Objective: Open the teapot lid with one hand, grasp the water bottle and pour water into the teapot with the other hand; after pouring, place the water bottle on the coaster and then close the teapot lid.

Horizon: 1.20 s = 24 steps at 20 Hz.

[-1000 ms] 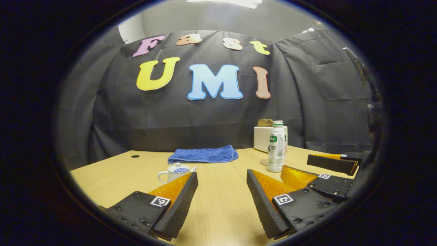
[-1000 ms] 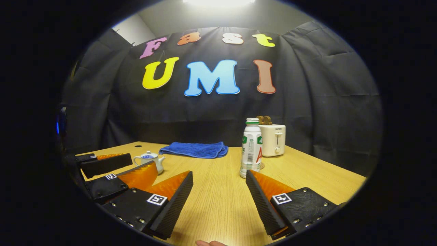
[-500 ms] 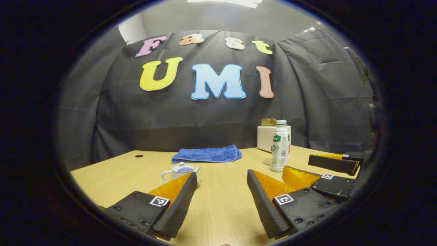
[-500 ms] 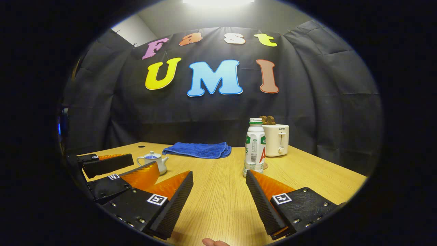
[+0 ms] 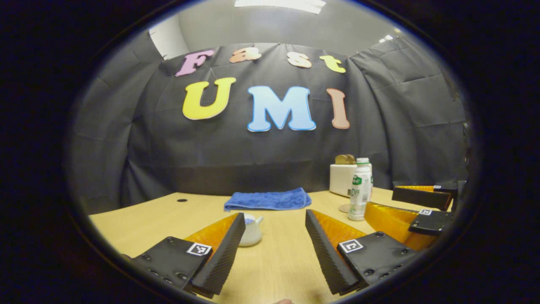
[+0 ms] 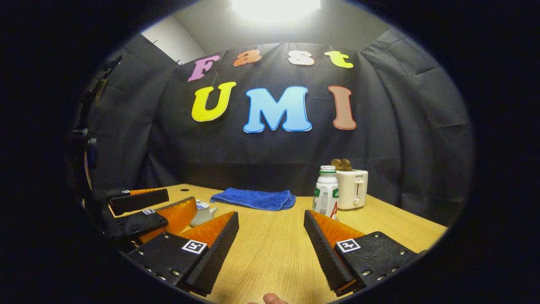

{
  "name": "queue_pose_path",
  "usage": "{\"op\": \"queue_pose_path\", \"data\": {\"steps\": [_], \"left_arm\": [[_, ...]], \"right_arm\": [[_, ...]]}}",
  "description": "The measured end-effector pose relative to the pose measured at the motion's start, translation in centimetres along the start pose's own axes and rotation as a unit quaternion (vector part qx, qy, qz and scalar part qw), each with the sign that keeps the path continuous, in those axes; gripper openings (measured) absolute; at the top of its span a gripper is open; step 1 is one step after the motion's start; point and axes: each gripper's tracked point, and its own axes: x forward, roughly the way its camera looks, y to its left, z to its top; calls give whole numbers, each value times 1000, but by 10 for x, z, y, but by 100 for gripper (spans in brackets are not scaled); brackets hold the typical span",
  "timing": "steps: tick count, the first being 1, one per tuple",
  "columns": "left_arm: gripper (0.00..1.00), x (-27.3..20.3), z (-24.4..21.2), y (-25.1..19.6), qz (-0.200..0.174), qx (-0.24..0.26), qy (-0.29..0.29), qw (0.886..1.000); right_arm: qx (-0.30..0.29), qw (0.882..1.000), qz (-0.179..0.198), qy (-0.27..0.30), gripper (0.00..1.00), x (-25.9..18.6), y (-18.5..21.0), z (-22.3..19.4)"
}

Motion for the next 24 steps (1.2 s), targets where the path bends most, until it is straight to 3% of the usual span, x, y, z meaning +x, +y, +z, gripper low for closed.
{"op": "queue_pose_path", "data": {"steps": [5, 10, 18, 21, 24], "left_arm": [[100, 63, -24, 36, 10, -26, 43, 999], [97, 113, -81, 59, 17, -26, 119, 992], [96, 136, -88, 58, 13, -15, 121, 992], [89, 137, -88, 63, 25, -7, 123, 992], [69, 139, -96, 60, 15, -16, 139, 990]], "right_arm": [[4, 1000, 11, 7, 96, 9, -1, 0], [3, 1000, 8, 21, 96, 12, -7, -9], [18, 999, 5, 34, 96, 15, -15, -13], [18, 1000, 3, 26, 96, 13, -17, -8], [21, 999, 5, 24, 96, 13, -17, -5]]}}
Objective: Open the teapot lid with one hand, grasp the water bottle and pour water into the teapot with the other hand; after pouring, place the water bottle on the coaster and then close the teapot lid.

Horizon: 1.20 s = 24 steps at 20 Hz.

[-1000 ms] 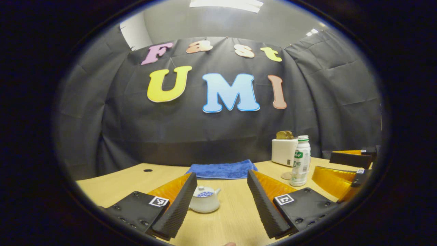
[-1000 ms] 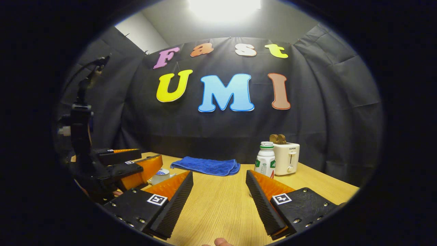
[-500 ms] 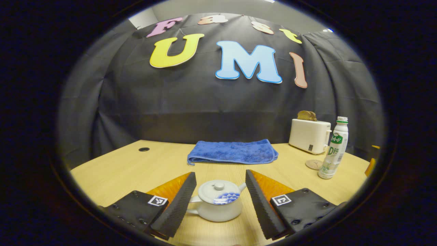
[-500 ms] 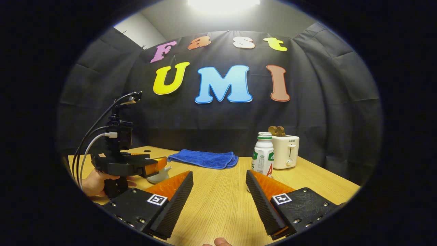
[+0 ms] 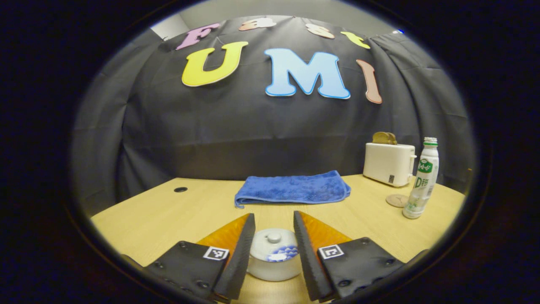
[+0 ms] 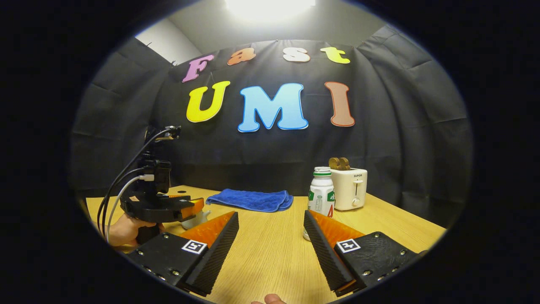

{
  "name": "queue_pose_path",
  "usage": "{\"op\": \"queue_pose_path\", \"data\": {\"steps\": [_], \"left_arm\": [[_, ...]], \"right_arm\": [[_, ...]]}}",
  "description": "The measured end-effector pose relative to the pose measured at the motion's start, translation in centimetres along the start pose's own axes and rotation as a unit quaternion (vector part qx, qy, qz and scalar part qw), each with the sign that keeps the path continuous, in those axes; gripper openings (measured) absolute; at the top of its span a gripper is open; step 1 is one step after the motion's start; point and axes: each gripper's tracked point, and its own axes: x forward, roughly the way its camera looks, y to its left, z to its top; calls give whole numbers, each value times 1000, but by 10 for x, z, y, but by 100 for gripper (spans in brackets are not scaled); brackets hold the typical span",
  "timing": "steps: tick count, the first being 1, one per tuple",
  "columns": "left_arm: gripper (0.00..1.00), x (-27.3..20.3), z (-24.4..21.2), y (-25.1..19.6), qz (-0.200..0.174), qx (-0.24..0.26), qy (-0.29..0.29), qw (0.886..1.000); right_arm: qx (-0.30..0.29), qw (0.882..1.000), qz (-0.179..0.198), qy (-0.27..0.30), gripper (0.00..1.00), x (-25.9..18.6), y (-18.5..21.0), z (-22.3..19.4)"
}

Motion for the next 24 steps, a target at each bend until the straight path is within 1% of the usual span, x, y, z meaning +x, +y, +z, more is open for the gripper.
{"op": "queue_pose_path", "data": {"steps": [1, 4, 5, 6, 7, 8, 9, 11, 12, 13, 14, 15, 16, 19, 20, 21, 22, 24], "left_arm": [[59, 1, -1, 2, 4, 7, 4, 1000], [43, 0, -1, 4, 3, 10, 7, 1000], [44, 2, -2, 6, 9, 18, 5, 1000], [48, 3, 4, 8, 5, 14, 4, 1000], [31, 2, 4, 5, 7, 19, 5, 1000], [31, 1, -2, 3, 6, 26, 7, 1000], [31, 3, 3, 3, 1, 27, -2, 1000], [17, 5, 7, 2, 0, 27, -5, 1000], [17, 3, 9, 7, -1, 20, -7, 1000], [13, 0, 14, 10, -2, 8, -11, 1000], [13, -5, 20, 11, -4, -4, -17, 1000], [17, -11, 31, 15, -1, -8, -29, 1000], [17, -19, 40, 17, 2, -11, -42, 999], [17, -47, 68, 17, -7, -23, -71, 997], [17, -56, 73, 15, -13, -29, -76, 997], [13, -65, 77, 12, -21, -38, -82, 996], [17, -75, 78, 9, -28, -42, -85, 995], [17, -94, 76, 3, -39, -39, -90, 994]], "right_arm": [[2, 1000, 2, 0, 96, -1, 1, 0], [1, 1000, 4, 1, 96, -1, 2, 1], [1, 1000, 4, 1, 96, -1, 3, 1], [1, 1000, 5, 2, 96, -2, 3, 1], [2, 1000, 6, 3, 96, -2, 3, -1], [3, 1000, 7, 5, 96, -2, 3, -2], [5, 1000, 7, 7, 96, -1, 3, -3], [6, 1000, 7, 12, 96, -1, 2, -6], [4, 1000, 5, 13, 96, -1, 0, -7], [2, 1000, 3, 13, 96, -2, -2, -7], [3, 1000, 1, 12, 96, -2, -4, -7], [4, 1000, 0, 10, 96, -2, -5, -6], [2, 1000, 0, 7, 96, -2, -5, -4], [-17, 1000, -18, -6, 96, 4, -19, 4], [-23, 999, -26, -10, 96, 6, -25, 8], [-28, 999, -36, -12, 96, 10, -33, 9], [-31, 998, -45, -14, 96, 14, -41, 10], [-34, 997, -63, -15, 96, 25, -56, 11]]}}
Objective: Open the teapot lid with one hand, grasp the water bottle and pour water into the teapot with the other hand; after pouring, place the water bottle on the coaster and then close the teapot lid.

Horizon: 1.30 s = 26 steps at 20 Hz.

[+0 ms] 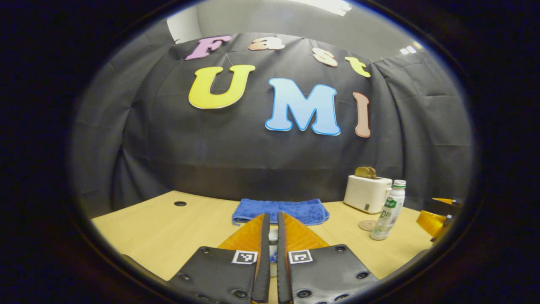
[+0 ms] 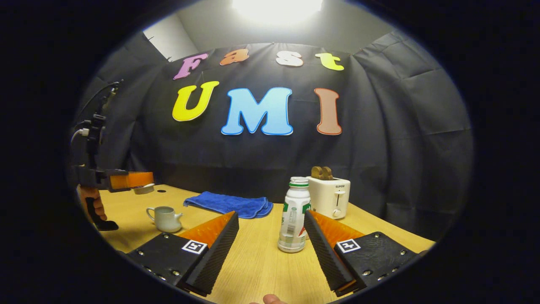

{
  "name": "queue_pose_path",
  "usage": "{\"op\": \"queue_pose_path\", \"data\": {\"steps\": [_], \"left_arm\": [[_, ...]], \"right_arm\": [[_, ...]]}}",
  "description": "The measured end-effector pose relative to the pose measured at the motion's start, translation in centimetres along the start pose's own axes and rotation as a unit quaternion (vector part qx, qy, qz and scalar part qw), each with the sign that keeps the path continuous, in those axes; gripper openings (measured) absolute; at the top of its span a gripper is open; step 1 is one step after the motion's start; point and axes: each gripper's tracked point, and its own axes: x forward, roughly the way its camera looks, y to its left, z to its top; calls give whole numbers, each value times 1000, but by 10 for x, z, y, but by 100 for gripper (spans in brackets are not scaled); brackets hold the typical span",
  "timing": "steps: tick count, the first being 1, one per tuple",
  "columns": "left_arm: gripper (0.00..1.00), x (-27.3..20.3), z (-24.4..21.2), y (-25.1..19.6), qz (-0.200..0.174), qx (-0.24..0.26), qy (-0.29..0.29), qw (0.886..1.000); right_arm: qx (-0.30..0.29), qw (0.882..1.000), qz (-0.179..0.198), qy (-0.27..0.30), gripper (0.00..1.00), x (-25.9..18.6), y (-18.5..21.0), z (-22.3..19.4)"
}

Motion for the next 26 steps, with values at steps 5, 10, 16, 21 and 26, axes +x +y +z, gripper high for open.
{"op": "queue_pose_path", "data": {"steps": [5, 10, 16, 21, 26], "left_arm": [[17, -41, -9, -23, -28, 3, -2, 1000], [17, -72, -6, -37, -50, -7, -8, 999], [13, -104, -15, -50, -67, -13, -1, 998], [17, -128, -25, -59, -74, -10, 1, 997], [17, -140, -30, -60, -76, -12, 1, 997]], "right_arm": [[-12, 999, -30, 29, 96, 44, -22, -22], [1, 997, -38, 74, 96, 79, -31, -49], [4, 995, -47, 91, 96, 103, -37, -64], [3, 993, -52, 105, 95, 116, -40, -74], [10, 993, -51, 104, 74, 121, -39, -73]]}}
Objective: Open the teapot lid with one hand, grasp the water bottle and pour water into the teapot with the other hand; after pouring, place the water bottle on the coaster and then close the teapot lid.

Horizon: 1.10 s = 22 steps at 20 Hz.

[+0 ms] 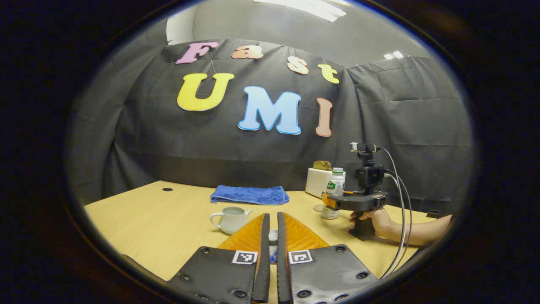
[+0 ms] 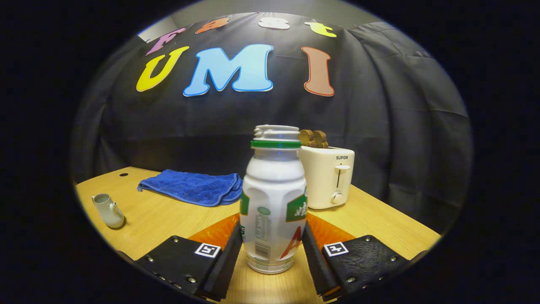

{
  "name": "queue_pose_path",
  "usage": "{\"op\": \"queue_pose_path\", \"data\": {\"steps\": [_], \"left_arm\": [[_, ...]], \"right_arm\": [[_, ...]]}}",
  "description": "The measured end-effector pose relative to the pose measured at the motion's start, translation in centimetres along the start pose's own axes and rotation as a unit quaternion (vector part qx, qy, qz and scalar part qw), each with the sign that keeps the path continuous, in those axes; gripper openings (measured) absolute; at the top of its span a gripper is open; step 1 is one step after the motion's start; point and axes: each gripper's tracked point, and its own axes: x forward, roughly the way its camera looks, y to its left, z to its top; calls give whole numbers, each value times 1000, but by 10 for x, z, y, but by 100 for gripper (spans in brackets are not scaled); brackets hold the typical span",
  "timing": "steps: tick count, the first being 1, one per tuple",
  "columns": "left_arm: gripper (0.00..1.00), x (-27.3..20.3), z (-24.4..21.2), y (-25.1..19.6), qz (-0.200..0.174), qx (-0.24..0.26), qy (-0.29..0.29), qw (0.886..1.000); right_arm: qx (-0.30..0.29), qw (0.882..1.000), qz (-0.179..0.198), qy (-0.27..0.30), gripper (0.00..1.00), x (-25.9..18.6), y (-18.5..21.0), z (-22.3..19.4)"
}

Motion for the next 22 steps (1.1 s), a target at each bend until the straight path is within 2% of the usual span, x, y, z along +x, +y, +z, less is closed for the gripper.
{"op": "queue_pose_path", "data": {"steps": [4, 6, 7, 9, 10, 11, 12, 14, 15, 16, 17, 20, 21, 22], "left_arm": [[17, -11, -1, 0, -1, -5, -2, 1000], [17, -19, -1, -1, -1, -2, -4, 1000], [13, -20, -1, -2, -1, 1, -4, 1000], [13, -24, 4, -3, -6, 4, -7, 1000], [17, -26, 5, -3, -7, 6, -10, 1000], [17, -29, 7, -1, -8, 6, -13, 1000], [13, -33, 6, 0, -7, 6, -15, 1000], [13, -41, 2, 3, -7, -1, -14, 1000], [8, -44, 1, 5, -6, -2, -14, 1000], [13, -46, 0, 6, -6, -1, -15, 1000], [13, -49, 0, 9, -5, -1, -16, 1000], [13, -55, -2, 11, -7, -5, -18, 1000], [9, -58, -2, 12, -6, -3, -16, 1000], [9, -61, -5, 14, -4, 0, -16, 1000]], "right_arm": [[-39, 999, 6, 4, 71, -2, 3, 2], [-64, 998, 18, -4, 71, -11, 16, 13], [-76, 997, 25, -6, 71, -14, 23, 18], [-109, 993, 40, -9, 71, -22, 39, 28], [-129, 990, 47, -14, 71, -26, 48, 33], [-150, 987, 54, -20, 71, -28, 56, 37], [-170, 983, 61, -23, 71, -30, 66, 40], [-202, 976, 77, -26, 71, -32, 85, 42], [-215, 973, 84, -26, 71, -33, 94, 42], [-230, 969, 90, -28, 71, -34, 103, 43], [-247, 964, 94, -30, 71, -34, 112, 44], [-309, 945, 100, -40, 71, -34, 133, 45], [-331, 937, 101, -41, 71, -32, 140, 43], [-355, 928, 102, -41, 71, -31, 146, 41]]}}
